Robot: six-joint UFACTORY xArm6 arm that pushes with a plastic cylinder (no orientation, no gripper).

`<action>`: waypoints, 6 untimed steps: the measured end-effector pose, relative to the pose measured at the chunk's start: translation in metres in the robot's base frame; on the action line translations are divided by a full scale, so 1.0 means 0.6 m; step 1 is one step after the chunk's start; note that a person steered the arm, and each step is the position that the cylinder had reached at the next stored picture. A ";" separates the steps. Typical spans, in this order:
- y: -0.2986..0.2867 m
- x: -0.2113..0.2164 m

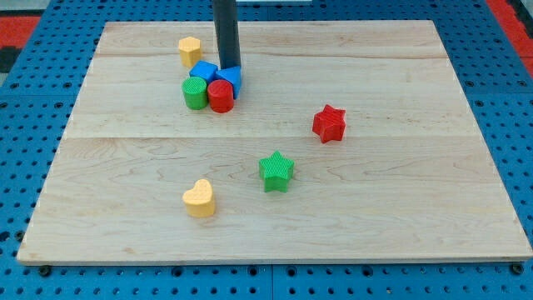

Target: Move cube into the triangle

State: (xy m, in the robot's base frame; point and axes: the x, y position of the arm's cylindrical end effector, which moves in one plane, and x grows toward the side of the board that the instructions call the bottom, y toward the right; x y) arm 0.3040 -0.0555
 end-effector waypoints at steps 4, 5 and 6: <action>-0.112 0.003; -0.096 0.024; -0.115 0.010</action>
